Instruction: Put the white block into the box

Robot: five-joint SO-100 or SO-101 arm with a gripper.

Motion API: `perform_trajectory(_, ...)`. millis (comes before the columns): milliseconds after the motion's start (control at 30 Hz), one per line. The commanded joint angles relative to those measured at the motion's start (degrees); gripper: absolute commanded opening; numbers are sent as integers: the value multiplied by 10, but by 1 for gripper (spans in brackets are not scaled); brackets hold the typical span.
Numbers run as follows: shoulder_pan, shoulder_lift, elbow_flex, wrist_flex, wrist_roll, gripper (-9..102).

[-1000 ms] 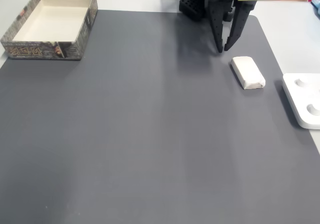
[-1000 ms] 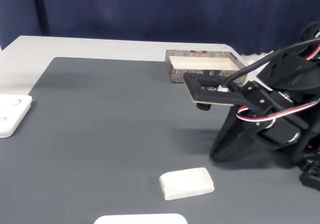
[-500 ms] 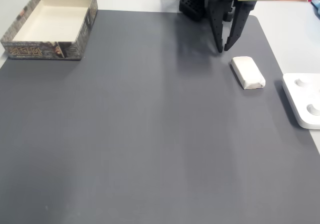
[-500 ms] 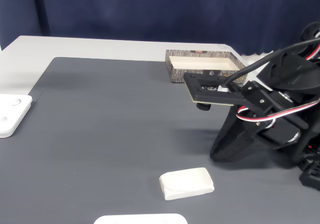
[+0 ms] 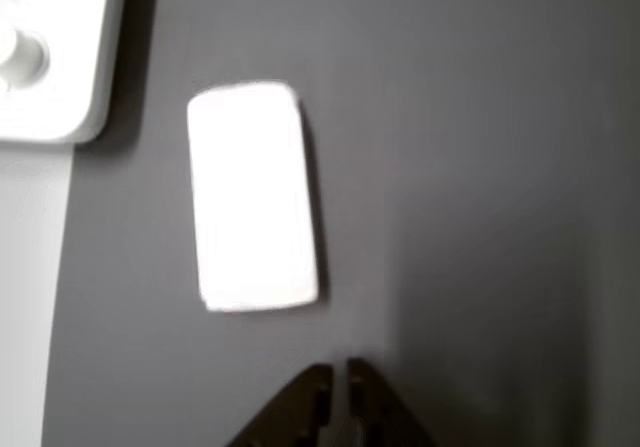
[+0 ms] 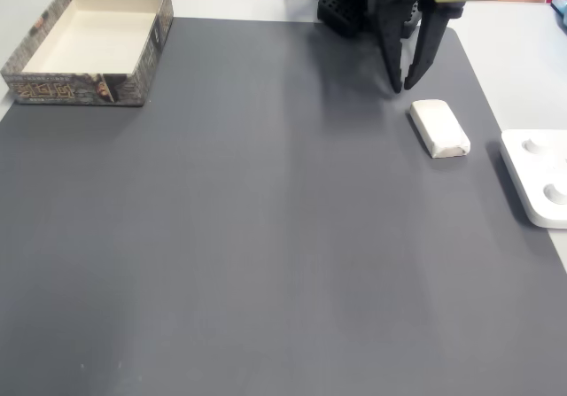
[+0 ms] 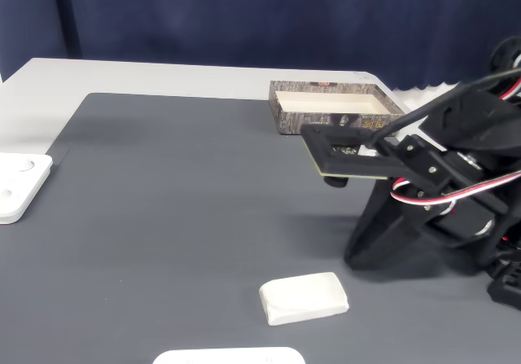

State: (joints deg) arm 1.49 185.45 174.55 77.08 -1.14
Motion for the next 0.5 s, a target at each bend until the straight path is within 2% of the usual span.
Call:
perform_trajectory(0, -7, -56, -73, 2, 21, -2)
perform_trajectory(233, -22, -181, -148, -74, 19, -2)
perform_trajectory(467, -52, -342, -223, -99, -21, -2)
